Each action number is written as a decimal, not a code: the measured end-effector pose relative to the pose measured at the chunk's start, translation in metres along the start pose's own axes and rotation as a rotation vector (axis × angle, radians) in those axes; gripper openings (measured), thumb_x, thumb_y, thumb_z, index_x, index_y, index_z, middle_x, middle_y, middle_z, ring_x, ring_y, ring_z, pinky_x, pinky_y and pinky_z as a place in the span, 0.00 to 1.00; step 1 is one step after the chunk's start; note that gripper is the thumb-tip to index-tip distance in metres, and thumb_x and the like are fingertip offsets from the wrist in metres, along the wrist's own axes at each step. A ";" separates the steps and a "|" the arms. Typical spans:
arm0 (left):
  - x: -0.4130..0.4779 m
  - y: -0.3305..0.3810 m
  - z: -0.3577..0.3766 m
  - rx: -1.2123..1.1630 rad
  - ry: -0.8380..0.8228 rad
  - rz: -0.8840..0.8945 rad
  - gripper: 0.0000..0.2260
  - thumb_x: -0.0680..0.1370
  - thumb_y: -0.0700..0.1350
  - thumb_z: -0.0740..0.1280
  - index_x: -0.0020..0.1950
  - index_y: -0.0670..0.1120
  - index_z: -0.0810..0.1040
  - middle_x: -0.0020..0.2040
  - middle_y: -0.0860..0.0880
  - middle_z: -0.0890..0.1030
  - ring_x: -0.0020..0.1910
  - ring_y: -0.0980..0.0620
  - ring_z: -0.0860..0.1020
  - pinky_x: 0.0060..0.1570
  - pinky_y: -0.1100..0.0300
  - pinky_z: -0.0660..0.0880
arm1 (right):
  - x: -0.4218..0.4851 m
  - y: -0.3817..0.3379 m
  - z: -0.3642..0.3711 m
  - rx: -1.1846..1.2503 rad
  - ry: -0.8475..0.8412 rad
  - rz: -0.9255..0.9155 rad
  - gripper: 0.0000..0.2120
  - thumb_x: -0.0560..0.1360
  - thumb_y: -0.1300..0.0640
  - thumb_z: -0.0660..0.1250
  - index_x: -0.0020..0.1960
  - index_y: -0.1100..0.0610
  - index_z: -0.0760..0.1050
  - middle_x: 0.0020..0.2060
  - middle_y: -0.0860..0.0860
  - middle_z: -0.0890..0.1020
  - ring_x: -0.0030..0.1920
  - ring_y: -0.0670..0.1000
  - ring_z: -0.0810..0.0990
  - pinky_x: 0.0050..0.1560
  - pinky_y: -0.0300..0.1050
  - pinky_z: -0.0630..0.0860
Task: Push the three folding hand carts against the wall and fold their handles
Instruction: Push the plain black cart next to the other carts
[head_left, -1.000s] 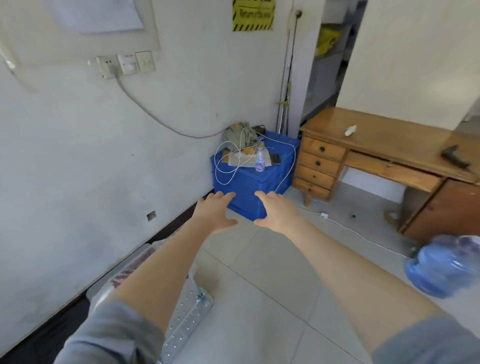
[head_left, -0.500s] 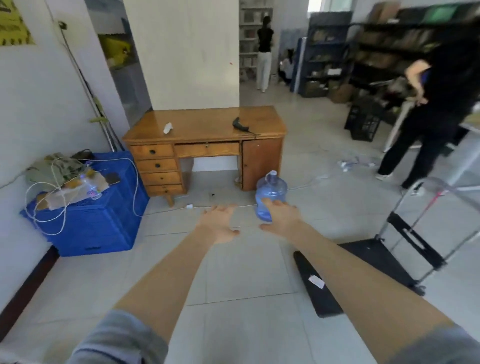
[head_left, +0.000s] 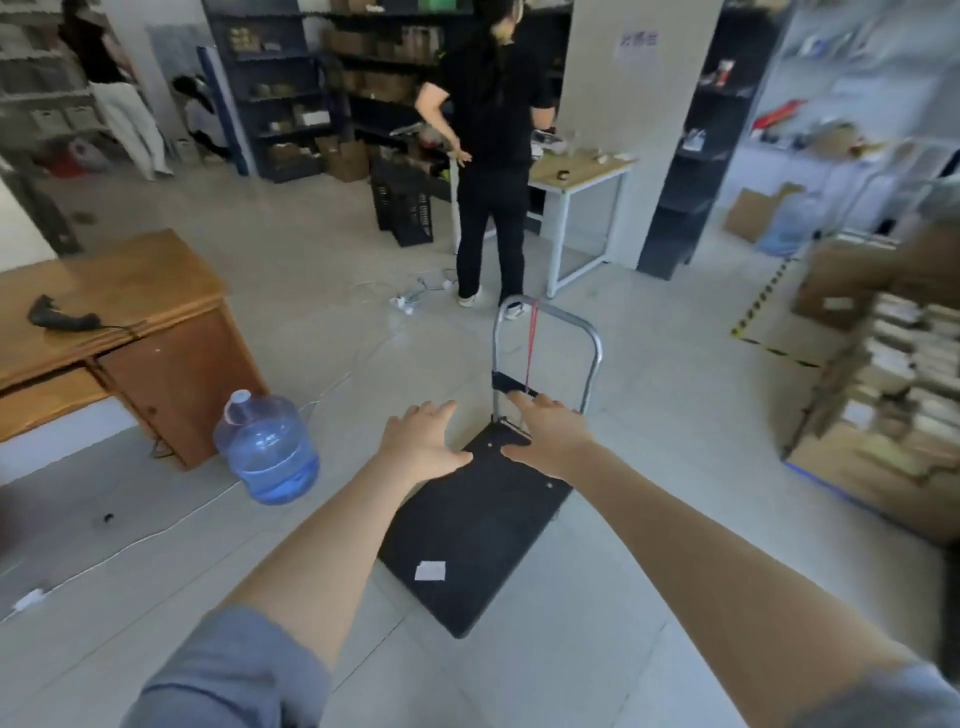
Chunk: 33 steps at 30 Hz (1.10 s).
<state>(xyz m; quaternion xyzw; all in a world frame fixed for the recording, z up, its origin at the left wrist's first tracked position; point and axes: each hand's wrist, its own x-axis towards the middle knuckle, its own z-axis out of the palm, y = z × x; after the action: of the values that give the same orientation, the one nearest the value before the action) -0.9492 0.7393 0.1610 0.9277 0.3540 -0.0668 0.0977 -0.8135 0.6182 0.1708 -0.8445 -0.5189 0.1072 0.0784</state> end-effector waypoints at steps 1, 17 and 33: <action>0.028 0.025 -0.001 0.011 -0.007 0.057 0.34 0.74 0.61 0.64 0.76 0.51 0.56 0.72 0.46 0.68 0.71 0.43 0.66 0.66 0.47 0.66 | 0.007 0.026 -0.007 0.017 0.016 0.057 0.33 0.73 0.47 0.66 0.73 0.49 0.55 0.64 0.57 0.72 0.63 0.60 0.72 0.61 0.55 0.70; 0.276 0.394 0.021 0.111 -0.065 0.548 0.33 0.75 0.58 0.64 0.76 0.49 0.58 0.70 0.45 0.69 0.69 0.43 0.68 0.64 0.48 0.67 | 0.033 0.419 -0.087 0.067 0.039 0.551 0.34 0.74 0.47 0.67 0.73 0.50 0.53 0.62 0.58 0.72 0.62 0.60 0.72 0.58 0.54 0.71; 0.548 0.477 -0.016 0.045 -0.065 0.230 0.30 0.74 0.58 0.65 0.73 0.50 0.61 0.66 0.46 0.71 0.67 0.44 0.69 0.62 0.50 0.67 | 0.277 0.638 -0.161 0.010 -0.071 0.330 0.35 0.74 0.45 0.66 0.74 0.49 0.51 0.65 0.57 0.71 0.63 0.57 0.72 0.62 0.53 0.71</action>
<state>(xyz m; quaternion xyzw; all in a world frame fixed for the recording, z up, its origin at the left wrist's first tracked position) -0.2231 0.7478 0.1348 0.9615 0.2404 -0.0934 0.0954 -0.1014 0.5756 0.1431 -0.9135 -0.3752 0.1509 0.0453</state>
